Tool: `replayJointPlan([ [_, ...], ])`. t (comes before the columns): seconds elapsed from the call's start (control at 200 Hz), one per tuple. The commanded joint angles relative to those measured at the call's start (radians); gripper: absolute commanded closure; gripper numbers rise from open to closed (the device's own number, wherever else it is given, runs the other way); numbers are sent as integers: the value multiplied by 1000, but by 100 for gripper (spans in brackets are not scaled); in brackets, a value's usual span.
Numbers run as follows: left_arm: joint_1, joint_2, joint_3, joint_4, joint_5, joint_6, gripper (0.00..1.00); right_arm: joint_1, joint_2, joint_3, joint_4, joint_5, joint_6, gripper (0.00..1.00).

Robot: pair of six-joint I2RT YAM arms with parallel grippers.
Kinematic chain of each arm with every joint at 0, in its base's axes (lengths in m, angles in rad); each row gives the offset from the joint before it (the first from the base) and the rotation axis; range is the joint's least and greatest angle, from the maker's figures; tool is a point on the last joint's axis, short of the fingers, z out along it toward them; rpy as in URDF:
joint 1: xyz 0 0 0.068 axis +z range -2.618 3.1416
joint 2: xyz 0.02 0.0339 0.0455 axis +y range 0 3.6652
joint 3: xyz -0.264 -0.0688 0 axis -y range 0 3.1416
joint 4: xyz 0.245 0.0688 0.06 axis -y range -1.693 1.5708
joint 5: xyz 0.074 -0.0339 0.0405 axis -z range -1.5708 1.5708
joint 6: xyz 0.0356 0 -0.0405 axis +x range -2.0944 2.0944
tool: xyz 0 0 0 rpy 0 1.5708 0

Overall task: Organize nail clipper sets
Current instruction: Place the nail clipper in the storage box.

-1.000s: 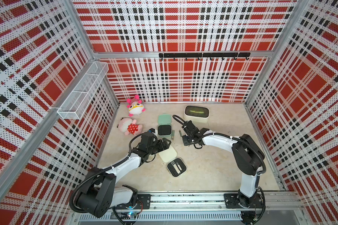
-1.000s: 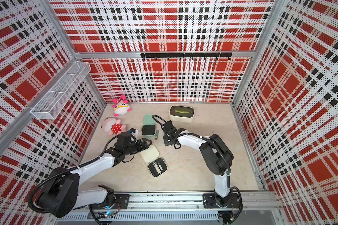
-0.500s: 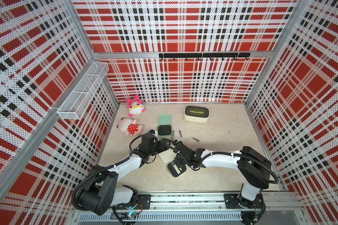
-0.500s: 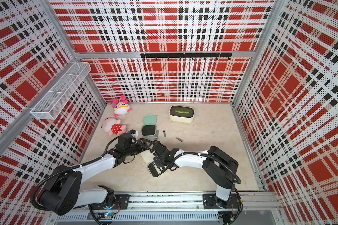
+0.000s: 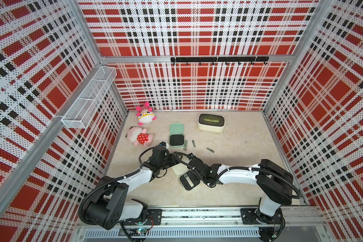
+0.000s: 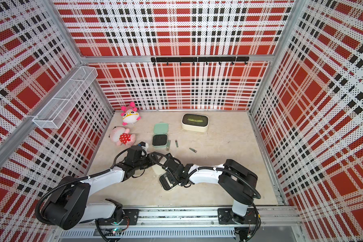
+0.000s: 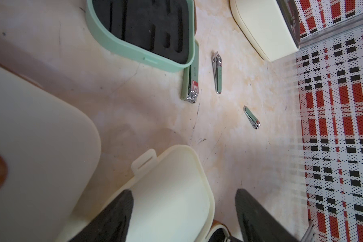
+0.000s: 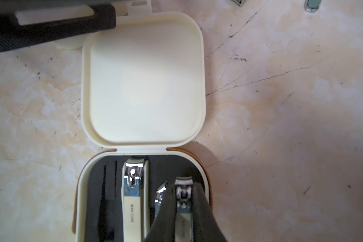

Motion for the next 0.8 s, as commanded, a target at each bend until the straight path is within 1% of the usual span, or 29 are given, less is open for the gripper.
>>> replayJointPlan([
  [0.0, -3, 12, -8, 30, -5, 5, 19, 8, -29, -18, 32, 16, 18, 85],
  [0.396, -3, 41, -3, 36, -16, 1, 20, 9, -36, -52, 68, -17, 24, 86],
  [0.797, -1, 61, -3, 30, -32, 1, 20, 8, -43, -99, 86, -13, 47, 86],
])
